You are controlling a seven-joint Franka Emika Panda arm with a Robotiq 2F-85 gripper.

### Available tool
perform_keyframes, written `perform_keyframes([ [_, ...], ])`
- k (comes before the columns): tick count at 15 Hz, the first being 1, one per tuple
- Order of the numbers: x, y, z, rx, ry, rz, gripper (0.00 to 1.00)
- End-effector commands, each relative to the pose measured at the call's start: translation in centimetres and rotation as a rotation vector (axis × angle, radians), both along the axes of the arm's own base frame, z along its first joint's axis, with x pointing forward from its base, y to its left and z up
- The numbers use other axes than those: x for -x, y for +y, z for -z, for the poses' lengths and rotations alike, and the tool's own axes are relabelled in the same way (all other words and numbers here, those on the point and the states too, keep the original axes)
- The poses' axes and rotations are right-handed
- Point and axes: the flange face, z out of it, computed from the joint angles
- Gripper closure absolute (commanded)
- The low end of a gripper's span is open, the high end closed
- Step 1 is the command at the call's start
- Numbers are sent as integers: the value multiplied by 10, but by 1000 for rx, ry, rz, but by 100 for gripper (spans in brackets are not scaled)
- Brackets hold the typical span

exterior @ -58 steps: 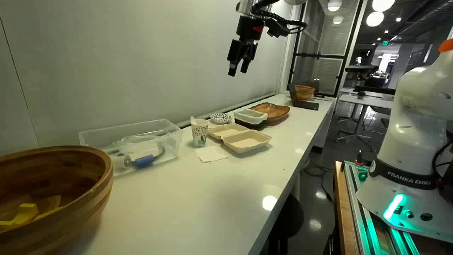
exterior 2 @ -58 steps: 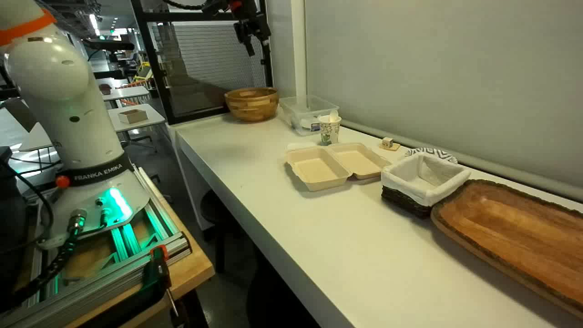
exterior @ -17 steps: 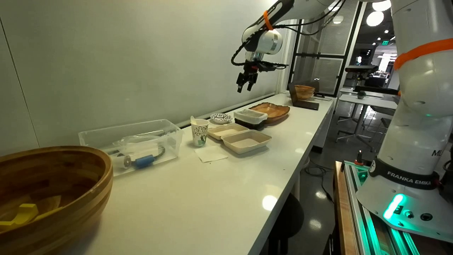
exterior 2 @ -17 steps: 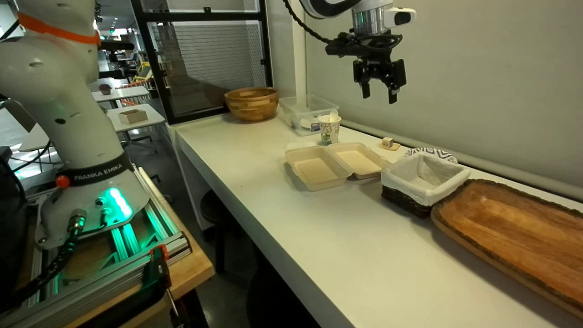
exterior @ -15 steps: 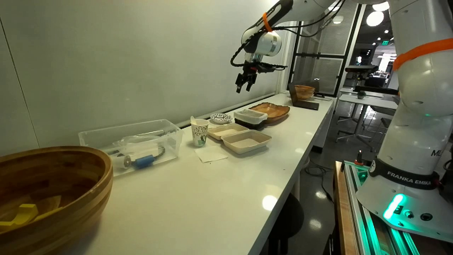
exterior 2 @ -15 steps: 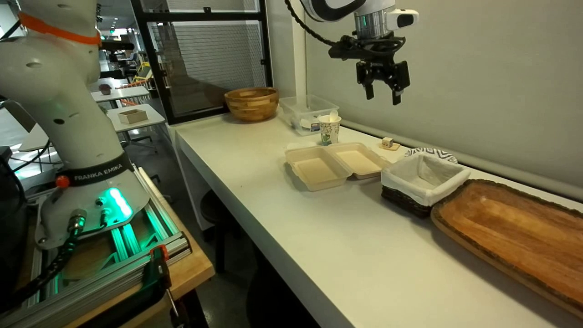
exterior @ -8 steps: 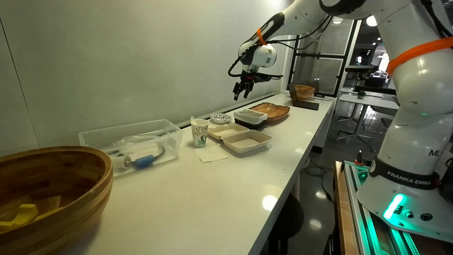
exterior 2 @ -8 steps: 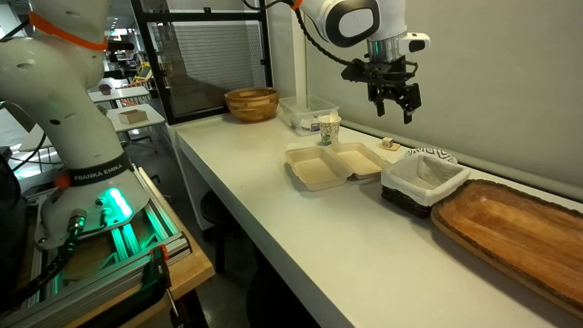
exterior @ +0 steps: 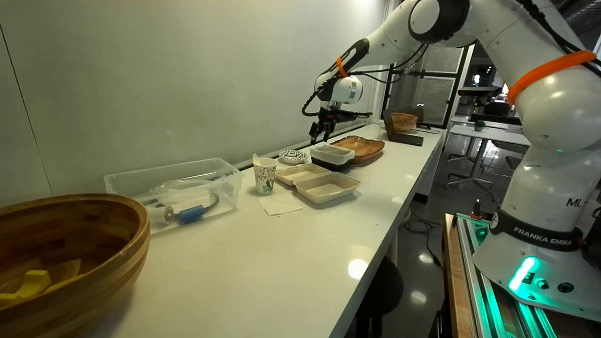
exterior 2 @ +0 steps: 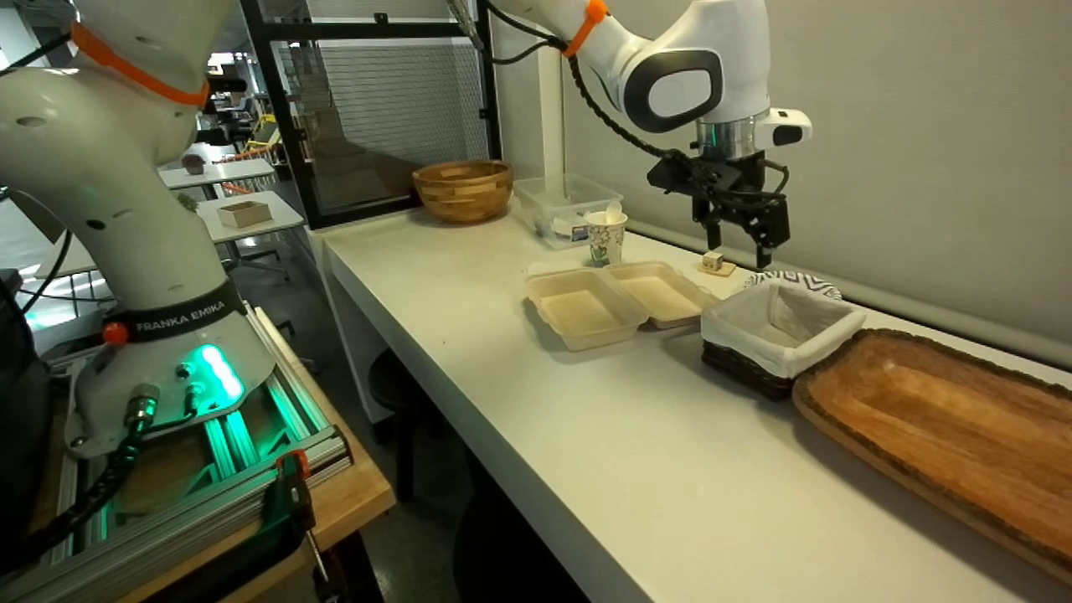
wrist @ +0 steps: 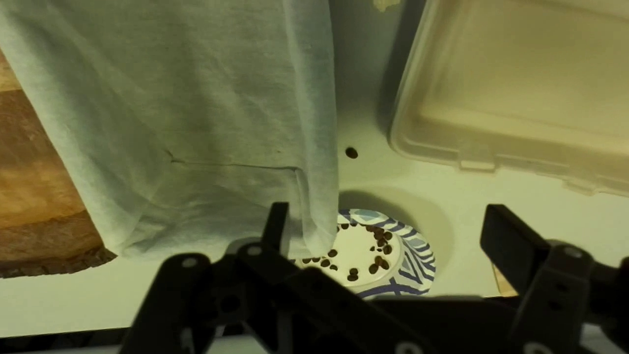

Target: Move the basket to the left.

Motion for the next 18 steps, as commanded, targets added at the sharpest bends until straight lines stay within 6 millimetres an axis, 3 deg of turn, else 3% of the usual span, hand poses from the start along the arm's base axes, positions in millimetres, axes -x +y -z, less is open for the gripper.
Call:
perform_keyframes([
  [1,-7,-13,21,-5,-2,-15,0],
  [6,-11,-19,45,-26,4,-30,0],
  [11,-13,-23,67,-36,16,-41,26],
  [14,-13,-26,76,-37,25,-37,30],
  [15,-12,-26,77,-37,29,-34,41],
  [16,-12,-27,78,-37,32,-31,42],
  [18,-12,-26,75,-39,35,-28,67],
])
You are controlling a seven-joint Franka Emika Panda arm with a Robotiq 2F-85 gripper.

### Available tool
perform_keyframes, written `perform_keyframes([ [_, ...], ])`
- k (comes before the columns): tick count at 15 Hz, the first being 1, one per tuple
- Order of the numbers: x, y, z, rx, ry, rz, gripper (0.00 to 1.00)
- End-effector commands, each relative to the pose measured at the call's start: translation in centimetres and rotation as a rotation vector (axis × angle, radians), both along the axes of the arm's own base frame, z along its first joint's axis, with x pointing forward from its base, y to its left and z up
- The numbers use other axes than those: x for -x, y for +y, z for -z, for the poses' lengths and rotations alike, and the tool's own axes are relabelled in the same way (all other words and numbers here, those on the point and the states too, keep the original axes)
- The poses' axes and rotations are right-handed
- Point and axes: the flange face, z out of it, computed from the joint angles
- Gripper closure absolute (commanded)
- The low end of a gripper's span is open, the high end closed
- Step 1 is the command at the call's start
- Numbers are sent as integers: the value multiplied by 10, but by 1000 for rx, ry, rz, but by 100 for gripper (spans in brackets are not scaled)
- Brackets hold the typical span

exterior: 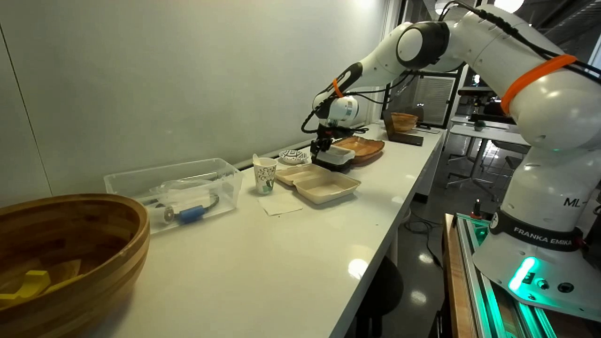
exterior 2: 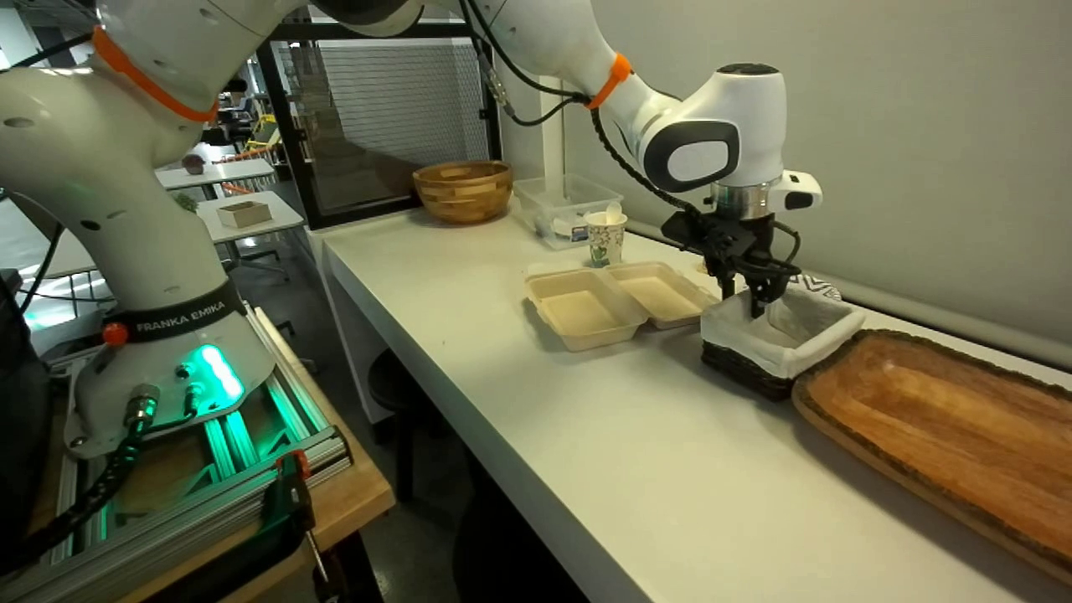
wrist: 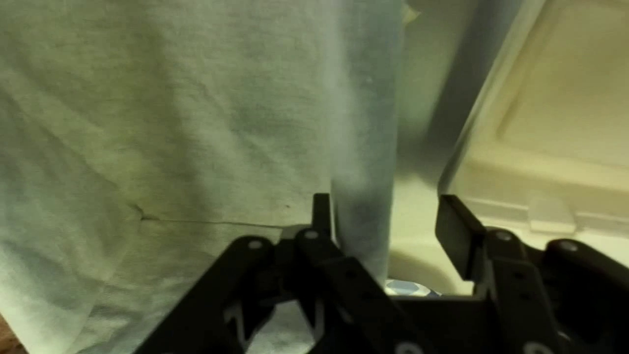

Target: Move the basket to the left.

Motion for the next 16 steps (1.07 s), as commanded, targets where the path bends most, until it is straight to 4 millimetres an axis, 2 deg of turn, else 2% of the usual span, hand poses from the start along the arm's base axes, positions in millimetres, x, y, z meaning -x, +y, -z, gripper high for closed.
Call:
perform_keyframes([
  [1,-2,-2,-2,-6,13,-2,75],
  [4,1,1,-18,5,33,5,98],
  [5,2,1,-25,11,41,16,100],
  [7,6,4,-43,18,65,45,96],
  [11,10,12,-89,33,90,81,96],
  [14,6,0,-119,89,62,57,96],
  [16,10,-16,-127,118,61,60,96],
])
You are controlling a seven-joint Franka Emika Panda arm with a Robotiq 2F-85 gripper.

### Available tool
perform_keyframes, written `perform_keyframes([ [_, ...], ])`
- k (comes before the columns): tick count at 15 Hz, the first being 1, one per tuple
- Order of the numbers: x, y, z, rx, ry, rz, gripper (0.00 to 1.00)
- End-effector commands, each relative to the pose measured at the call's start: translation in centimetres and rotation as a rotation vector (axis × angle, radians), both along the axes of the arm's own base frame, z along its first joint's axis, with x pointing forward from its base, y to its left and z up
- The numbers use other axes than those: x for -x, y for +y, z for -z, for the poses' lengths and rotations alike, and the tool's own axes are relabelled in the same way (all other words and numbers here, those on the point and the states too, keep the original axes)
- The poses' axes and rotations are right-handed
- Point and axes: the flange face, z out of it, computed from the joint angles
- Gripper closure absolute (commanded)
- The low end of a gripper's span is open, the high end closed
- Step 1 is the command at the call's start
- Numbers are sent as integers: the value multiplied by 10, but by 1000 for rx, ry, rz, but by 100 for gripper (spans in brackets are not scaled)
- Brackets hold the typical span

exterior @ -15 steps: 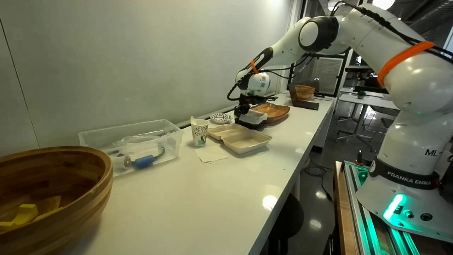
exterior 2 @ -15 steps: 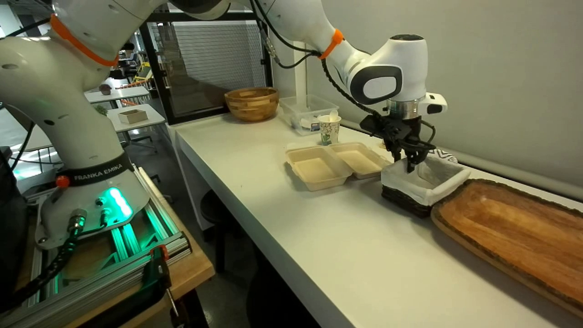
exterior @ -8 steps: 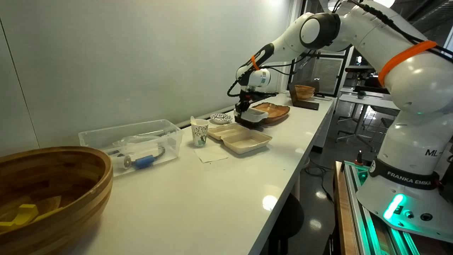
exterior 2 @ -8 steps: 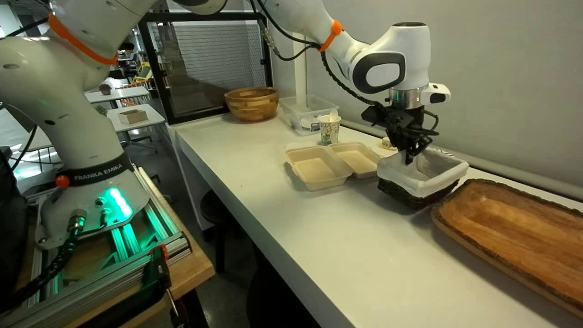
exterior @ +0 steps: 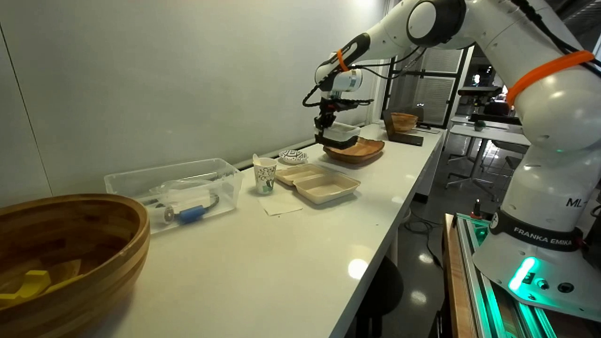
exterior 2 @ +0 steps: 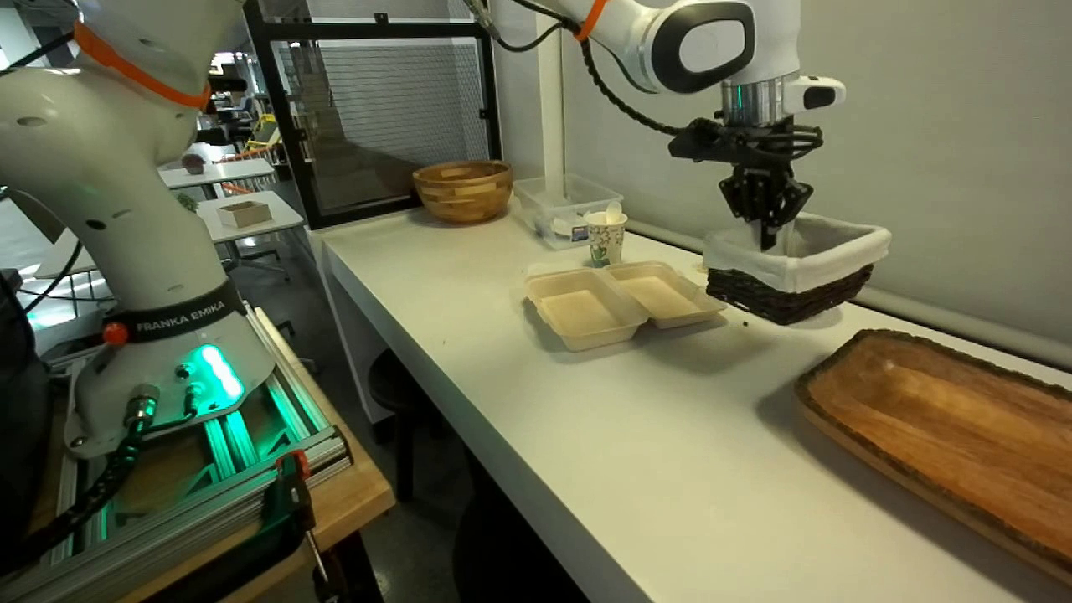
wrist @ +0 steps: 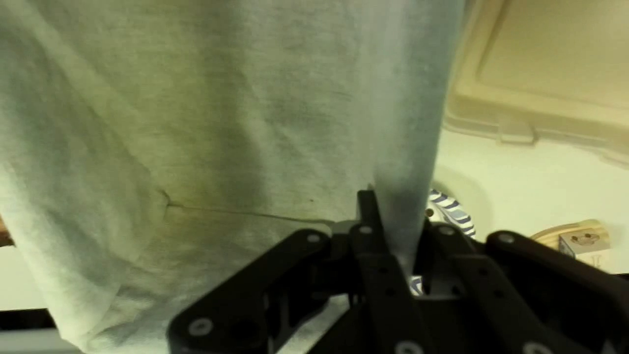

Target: Move the basket to the left.

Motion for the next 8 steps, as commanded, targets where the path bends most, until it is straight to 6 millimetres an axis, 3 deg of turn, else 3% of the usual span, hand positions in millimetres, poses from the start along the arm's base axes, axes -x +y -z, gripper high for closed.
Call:
perform_keyframes([
  [1,15,-23,-10,32,32,8,96],
  [5,33,-55,2,37,35,4,96],
  [8,43,-64,8,34,43,7,96],
])
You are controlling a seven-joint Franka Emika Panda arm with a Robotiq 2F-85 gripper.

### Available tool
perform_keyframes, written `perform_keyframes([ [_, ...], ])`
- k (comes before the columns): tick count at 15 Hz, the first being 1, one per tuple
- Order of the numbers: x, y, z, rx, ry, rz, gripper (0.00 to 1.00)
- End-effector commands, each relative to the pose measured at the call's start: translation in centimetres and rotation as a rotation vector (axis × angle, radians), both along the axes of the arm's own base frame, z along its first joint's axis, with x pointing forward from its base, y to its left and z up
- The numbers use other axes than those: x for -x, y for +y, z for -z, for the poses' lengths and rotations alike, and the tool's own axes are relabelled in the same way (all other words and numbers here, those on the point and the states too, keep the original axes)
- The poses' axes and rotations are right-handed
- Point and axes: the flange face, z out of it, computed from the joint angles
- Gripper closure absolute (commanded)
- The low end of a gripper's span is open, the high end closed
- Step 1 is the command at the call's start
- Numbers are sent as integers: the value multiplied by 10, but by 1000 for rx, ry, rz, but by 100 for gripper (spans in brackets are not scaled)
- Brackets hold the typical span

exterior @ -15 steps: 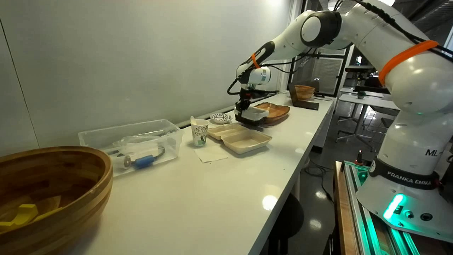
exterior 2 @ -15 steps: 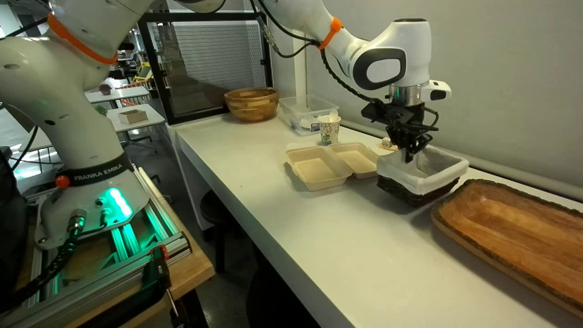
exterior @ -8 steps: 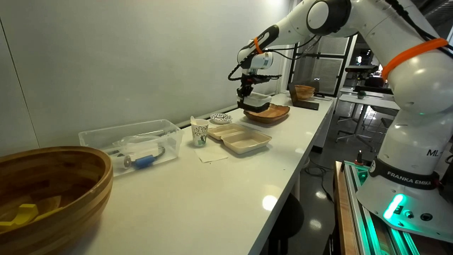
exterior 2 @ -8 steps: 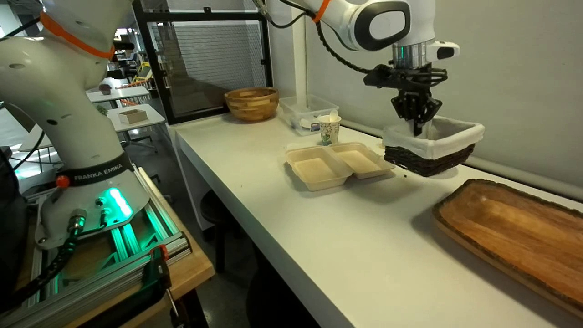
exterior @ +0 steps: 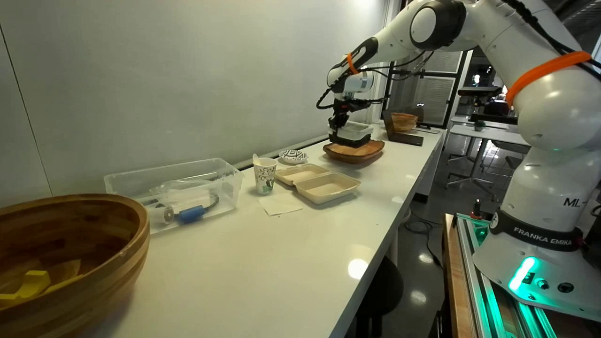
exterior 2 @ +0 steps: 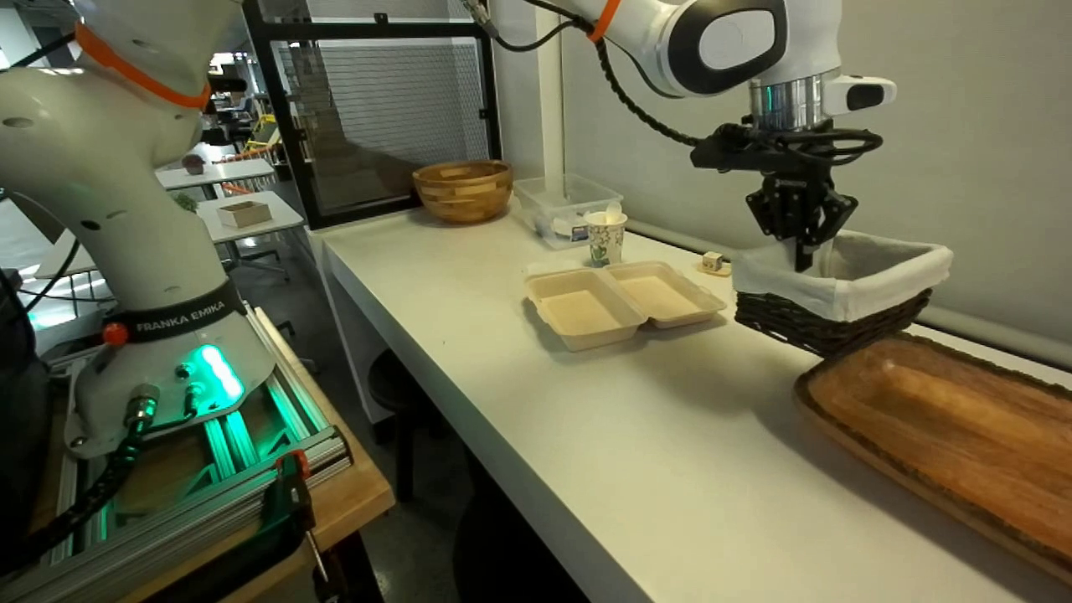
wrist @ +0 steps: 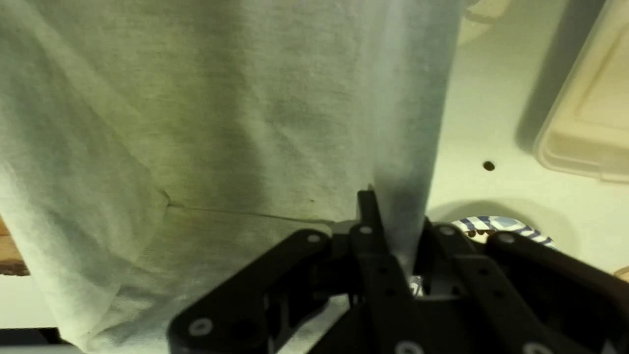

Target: Move the basket to the left.

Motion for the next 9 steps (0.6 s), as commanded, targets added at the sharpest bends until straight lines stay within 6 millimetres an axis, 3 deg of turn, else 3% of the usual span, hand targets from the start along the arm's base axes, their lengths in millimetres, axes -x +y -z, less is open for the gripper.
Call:
perform_keyframes([
  [1,4,-7,5,-4,8,-17,96],
  [5,-5,25,-2,23,-15,-137,96],
  [9,-15,81,-20,18,-27,-254,96],
])
